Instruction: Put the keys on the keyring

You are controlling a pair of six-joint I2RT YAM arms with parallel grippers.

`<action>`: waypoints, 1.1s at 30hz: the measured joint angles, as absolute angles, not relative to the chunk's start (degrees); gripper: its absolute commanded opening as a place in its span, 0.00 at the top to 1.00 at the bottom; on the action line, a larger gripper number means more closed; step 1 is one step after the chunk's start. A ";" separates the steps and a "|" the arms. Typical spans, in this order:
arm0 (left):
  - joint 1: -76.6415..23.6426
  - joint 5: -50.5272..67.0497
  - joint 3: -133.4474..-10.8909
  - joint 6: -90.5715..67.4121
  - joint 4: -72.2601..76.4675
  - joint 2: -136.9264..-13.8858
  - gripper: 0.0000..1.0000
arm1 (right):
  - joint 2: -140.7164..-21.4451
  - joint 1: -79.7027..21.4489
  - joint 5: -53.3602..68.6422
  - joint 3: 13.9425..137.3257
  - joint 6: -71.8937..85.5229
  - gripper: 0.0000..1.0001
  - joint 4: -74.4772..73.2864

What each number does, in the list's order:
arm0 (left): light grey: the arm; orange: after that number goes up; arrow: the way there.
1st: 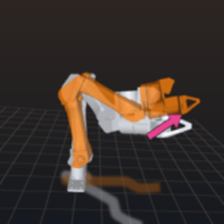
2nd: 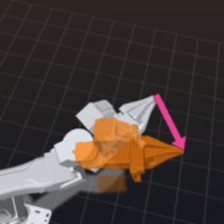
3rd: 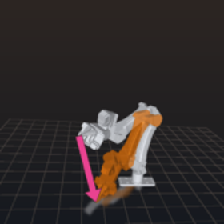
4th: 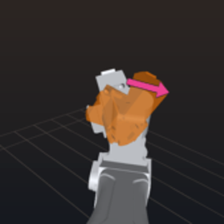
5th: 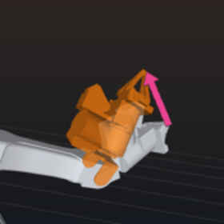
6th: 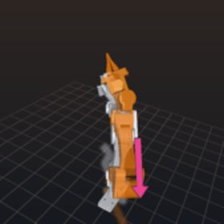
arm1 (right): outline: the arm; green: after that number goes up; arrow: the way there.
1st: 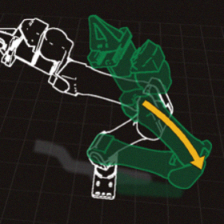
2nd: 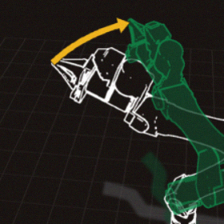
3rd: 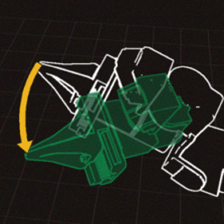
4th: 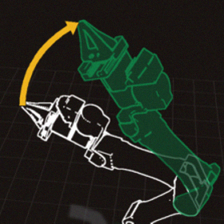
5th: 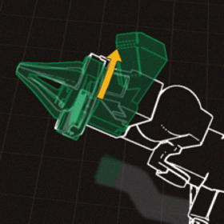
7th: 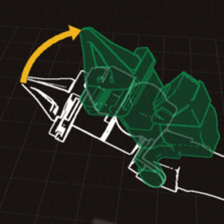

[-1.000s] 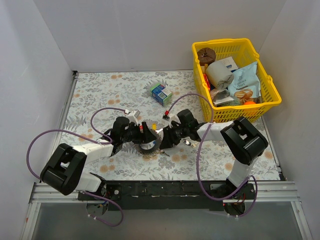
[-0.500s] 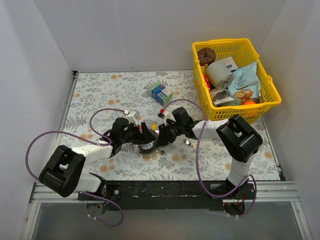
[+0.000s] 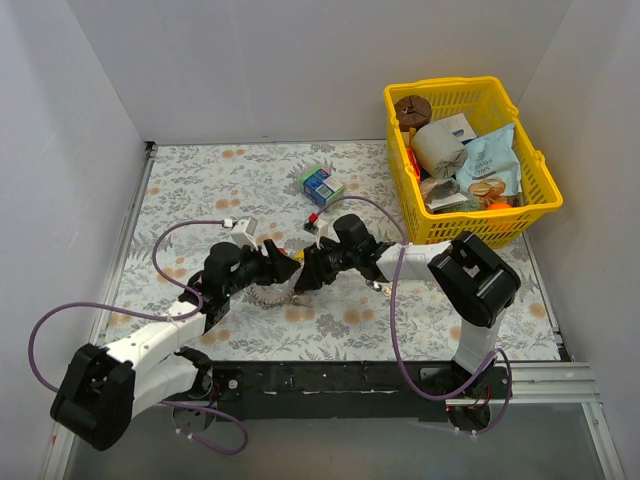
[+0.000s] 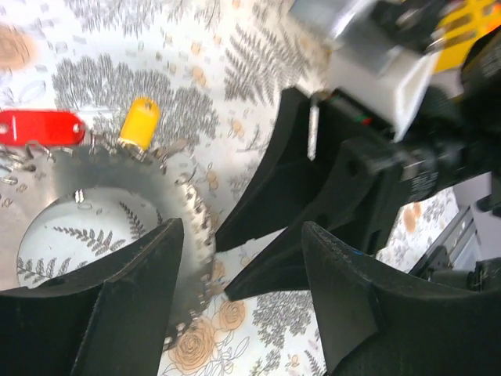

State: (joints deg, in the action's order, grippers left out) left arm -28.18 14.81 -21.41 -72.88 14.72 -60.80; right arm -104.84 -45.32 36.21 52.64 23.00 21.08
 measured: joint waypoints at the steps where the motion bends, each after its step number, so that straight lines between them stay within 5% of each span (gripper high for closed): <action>1: -28.08 13.87 -21.39 -72.99 14.39 -58.67 0.39 | -104.84 -45.50 36.03 52.73 23.94 0.50 21.43; 18: -27.18 7.86 -22.48 -71.29 7.60 -51.40 0.35 | -106.45 -42.96 29.43 52.31 36.49 0.27 22.92; 33: -26.96 7.42 -22.52 -70.70 6.46 -51.37 0.35 | -114.59 -41.52 35.16 54.28 39.31 0.26 34.74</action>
